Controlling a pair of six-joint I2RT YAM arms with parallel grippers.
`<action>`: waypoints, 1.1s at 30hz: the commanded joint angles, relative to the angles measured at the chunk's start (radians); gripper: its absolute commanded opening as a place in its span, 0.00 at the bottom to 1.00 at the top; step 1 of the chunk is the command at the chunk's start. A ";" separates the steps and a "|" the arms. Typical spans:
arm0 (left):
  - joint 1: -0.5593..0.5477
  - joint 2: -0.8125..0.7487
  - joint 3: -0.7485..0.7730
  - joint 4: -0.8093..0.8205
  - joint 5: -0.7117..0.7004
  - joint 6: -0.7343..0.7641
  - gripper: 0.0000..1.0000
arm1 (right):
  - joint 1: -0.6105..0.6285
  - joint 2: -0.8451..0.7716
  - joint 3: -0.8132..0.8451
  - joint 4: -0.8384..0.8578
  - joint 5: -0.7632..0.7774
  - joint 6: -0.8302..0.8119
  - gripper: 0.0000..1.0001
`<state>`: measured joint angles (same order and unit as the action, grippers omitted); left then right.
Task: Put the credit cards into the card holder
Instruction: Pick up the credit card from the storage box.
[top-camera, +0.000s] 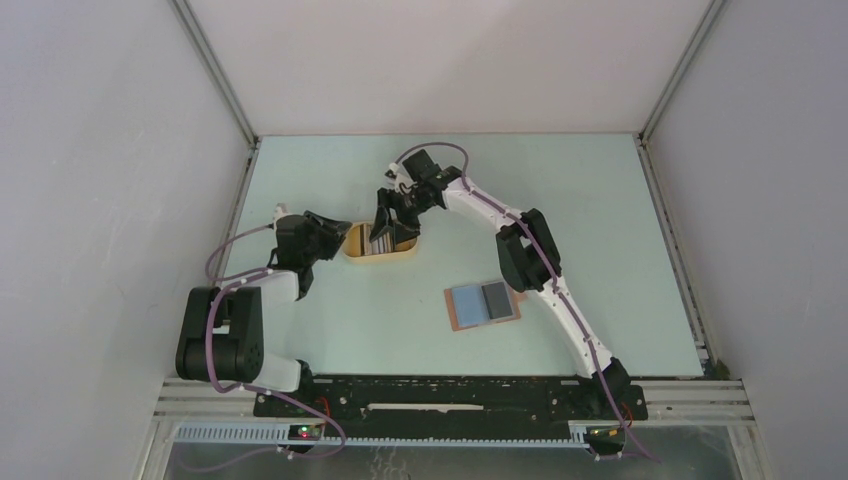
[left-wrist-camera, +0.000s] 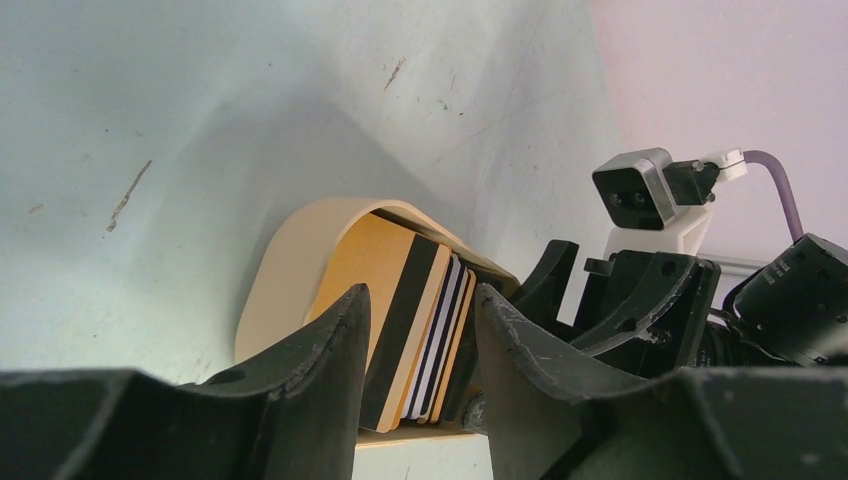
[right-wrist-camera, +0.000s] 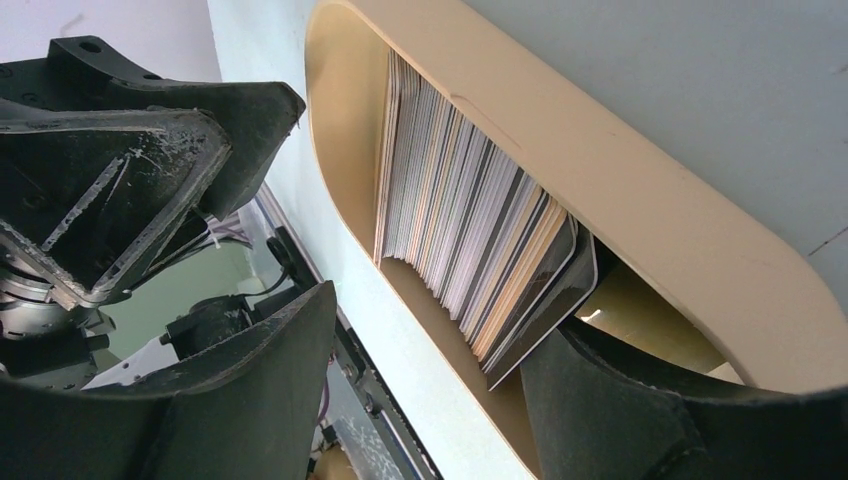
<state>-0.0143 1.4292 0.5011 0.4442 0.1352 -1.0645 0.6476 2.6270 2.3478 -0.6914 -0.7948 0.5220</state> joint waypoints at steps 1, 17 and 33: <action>0.005 0.007 0.041 0.032 0.013 0.011 0.48 | -0.006 -0.094 -0.001 0.007 -0.020 -0.018 0.73; 0.008 0.008 0.042 0.033 0.018 0.011 0.47 | -0.031 -0.134 -0.067 0.006 0.025 -0.042 0.66; 0.010 0.011 0.043 0.032 0.025 0.012 0.47 | -0.033 -0.117 -0.074 -0.023 0.147 -0.083 0.18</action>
<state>-0.0124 1.4338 0.5011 0.4465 0.1425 -1.0645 0.6155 2.5580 2.2726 -0.7170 -0.7170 0.4782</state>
